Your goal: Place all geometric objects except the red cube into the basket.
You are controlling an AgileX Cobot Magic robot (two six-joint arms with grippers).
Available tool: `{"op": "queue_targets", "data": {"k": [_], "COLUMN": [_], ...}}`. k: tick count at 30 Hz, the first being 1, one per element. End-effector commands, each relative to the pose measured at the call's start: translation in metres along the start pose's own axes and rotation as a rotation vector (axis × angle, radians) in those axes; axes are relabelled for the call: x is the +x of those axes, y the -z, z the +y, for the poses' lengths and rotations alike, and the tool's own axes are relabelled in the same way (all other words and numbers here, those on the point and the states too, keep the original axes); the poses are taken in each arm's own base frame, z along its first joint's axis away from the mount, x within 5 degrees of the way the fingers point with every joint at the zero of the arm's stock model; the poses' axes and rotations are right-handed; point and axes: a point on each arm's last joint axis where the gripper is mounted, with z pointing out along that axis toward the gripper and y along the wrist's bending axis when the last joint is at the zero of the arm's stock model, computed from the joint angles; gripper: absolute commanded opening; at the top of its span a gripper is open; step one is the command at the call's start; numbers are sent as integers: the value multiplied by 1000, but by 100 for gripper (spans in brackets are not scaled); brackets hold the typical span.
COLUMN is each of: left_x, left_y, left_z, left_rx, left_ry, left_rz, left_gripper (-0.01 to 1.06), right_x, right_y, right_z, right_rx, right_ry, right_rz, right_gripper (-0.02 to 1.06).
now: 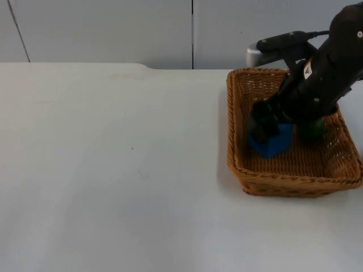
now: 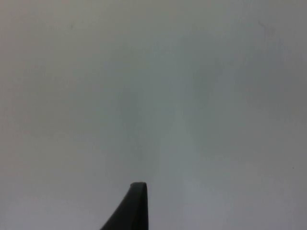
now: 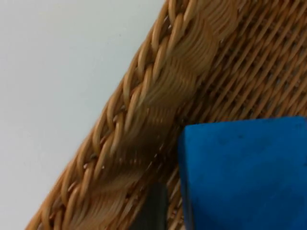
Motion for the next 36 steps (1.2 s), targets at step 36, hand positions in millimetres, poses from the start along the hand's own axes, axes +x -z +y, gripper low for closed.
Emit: {"op": "queue_targets", "data": {"k": [36], "left_x": [21], "left_y": [51], "left_z": [-9], "left_rx": [7], "left_ry": [-86], "left_rz": [-250], "left_gripper": [102], "right_x": [127], "right_y": [341], "right_z": [-18], "right_rx": [53], "right_ry": [-36], "right_rz": [-581], "right_gripper": [105]}}
